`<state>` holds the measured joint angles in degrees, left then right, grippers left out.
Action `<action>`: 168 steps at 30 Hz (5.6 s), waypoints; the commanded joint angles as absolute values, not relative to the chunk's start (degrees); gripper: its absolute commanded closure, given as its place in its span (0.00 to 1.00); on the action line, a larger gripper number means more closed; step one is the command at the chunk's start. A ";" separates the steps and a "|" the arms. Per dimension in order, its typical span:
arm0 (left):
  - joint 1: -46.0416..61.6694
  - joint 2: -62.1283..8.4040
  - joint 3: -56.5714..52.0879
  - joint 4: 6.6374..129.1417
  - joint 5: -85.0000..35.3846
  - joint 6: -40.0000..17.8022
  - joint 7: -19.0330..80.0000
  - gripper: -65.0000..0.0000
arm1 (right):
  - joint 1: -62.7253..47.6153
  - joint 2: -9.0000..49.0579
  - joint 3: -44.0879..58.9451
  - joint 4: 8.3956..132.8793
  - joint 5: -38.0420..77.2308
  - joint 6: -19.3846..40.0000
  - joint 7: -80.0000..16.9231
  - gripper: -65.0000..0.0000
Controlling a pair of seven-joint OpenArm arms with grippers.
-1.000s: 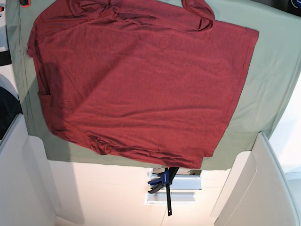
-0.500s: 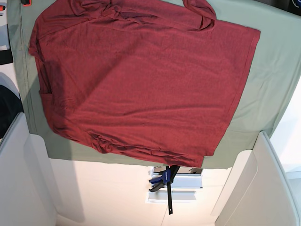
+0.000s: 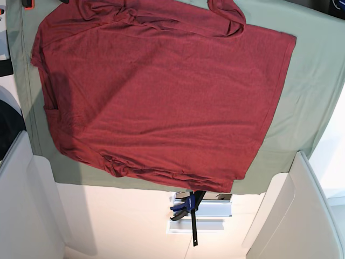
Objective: Fold the T-shirt properly
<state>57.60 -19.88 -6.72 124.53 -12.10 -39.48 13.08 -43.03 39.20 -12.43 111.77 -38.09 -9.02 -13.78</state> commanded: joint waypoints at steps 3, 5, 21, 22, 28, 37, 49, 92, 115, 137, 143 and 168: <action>58.39 -20.16 -6.83 125.58 -13.04 -40.00 11.84 0.51 | -43.20 39.83 -12.12 112.62 -38.65 -10.26 -13.13 0.78; 58.28 -20.18 -6.83 125.78 -12.99 -40.00 11.88 0.51 | -43.20 39.83 -12.12 112.62 -39.44 -10.13 -13.13 0.78; 58.26 -25.91 -9.08 128.11 -12.43 -40.00 12.05 0.37 | -41.30 41.65 -11.27 111.70 -36.27 -2.33 -13.10 0.59; 58.26 -25.87 -9.08 128.11 -12.45 -40.00 11.99 0.37 | -40.97 41.95 -11.27 111.44 -35.59 -1.52 -13.06 0.59; 58.26 -25.89 -9.08 128.11 -12.40 -40.00 11.92 0.37 | -38.50 42.06 -11.27 110.00 -31.46 1.80 -12.58 0.59; 58.24 -25.91 -9.08 128.11 -12.38 -40.00 11.86 0.37 | -36.29 42.06 -11.27 106.17 -31.44 1.87 -11.79 0.59; 56.25 -29.76 -9.23 128.14 -7.40 -40.00 12.12 0.37 | -29.93 42.04 -11.27 103.02 -26.92 2.02 -11.75 0.59; 35.07 -19.84 -2.07 108.79 -1.83 -26.15 15.22 0.27 | -30.02 41.71 -11.27 101.45 -26.57 1.69 -11.79 0.59; 33.65 -25.17 0.19 117.25 -0.60 -26.41 22.46 1.00 | -30.04 41.74 -11.27 101.47 -29.36 -7.01 -11.84 1.00; 20.69 -31.33 -10.98 111.77 -5.72 -32.86 16.38 1.00 | -16.64 41.58 -11.20 103.96 -19.31 -0.32 -13.98 1.00; 8.32 -31.66 -6.55 98.83 -6.57 -33.04 15.62 1.00 | -9.74 40.73 -11.22 99.20 -16.67 1.83 -13.91 1.00; -9.34 -31.66 -0.01 71.11 -5.34 -34.70 11.73 0.41 | 5.34 32.95 -11.55 84.09 -10.22 11.44 -10.46 1.00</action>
